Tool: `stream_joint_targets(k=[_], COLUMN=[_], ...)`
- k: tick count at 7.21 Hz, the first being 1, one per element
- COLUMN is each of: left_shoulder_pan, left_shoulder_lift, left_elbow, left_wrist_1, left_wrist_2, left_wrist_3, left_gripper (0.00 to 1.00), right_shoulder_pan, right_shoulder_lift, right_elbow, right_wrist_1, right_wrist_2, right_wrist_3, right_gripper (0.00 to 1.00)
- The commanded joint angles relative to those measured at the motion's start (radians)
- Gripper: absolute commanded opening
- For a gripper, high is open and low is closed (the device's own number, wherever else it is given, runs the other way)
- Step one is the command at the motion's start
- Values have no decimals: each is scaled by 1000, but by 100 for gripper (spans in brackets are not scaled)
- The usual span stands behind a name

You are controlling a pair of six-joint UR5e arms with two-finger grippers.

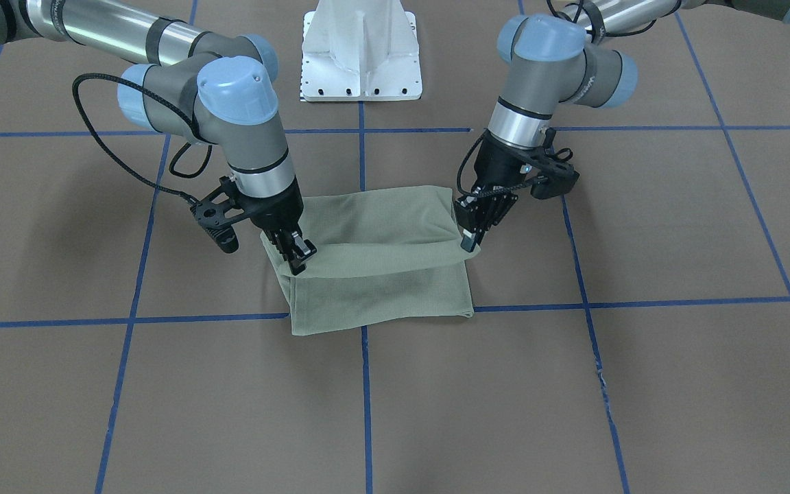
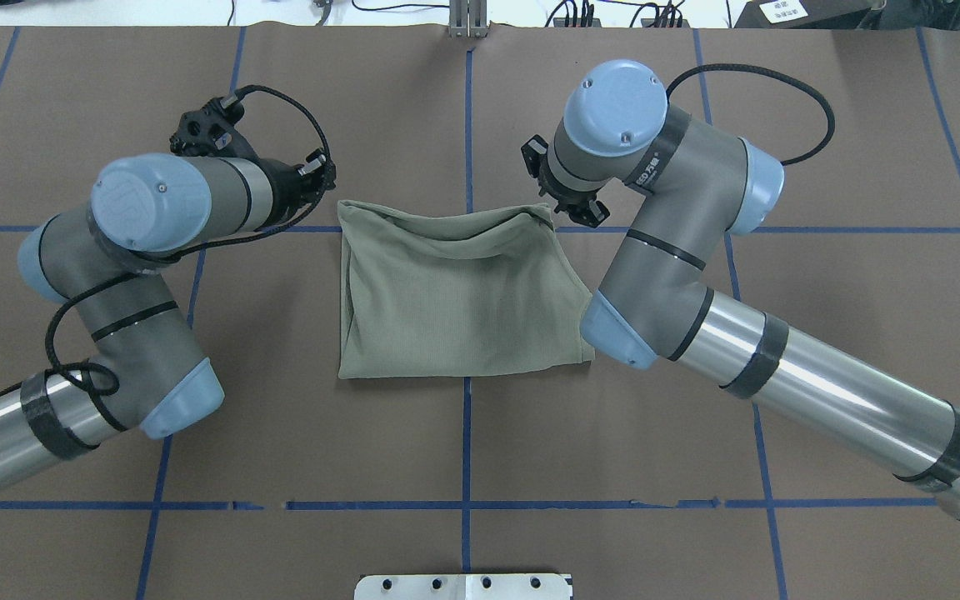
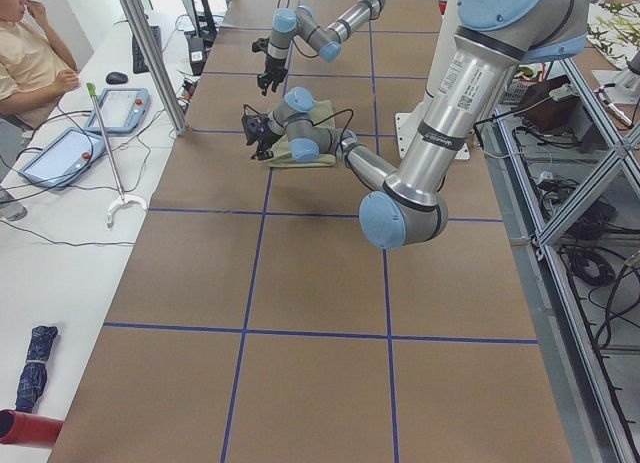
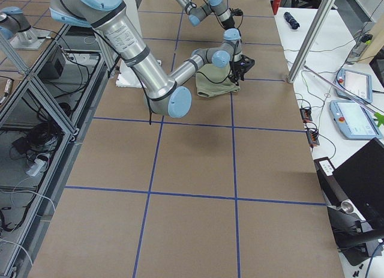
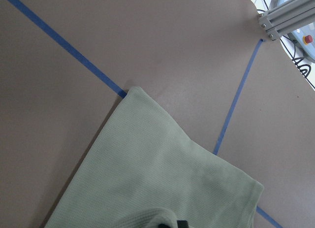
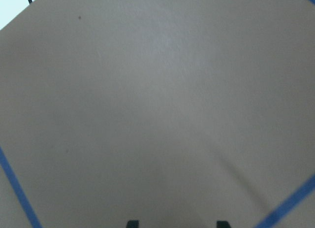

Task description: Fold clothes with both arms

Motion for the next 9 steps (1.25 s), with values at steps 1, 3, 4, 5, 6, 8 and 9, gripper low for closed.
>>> stream_joint_targets(k=[1,3,4,5,6,8,9], left_shoulder_pan=[-49,-174,-268,-378,-476,-575,-636], left_shoulder_lift=[13,63,120,174,227,289,292], left_elbow=[63,47,22,23,29,28,25], left_wrist_1=[-97,-105,-102,-94,-84,41,184], left_wrist_2=[-66,-287,-432,-541,-602,-636,-674], left_wrist_3=[62,343,545,779,985,1365,1568], left_gripper=[99,99,99,99,99,99,99], right_shoulder_pan=[103,227,299,391,494,642,668], right_shoulder_lift=[-50,-138,-187,-250,-340,-486,-534], right_elbow=[-91,-82,-56,-13,12,20,24], right_wrist_1=[88,92,92,83,80,77,77], right_wrist_2=[35,176,274,361,460,568,594], right_wrist_3=[-249,-488,-593,-708,-885,-1244,-1375], right_gripper=[100,100,100,100,100,100,100])
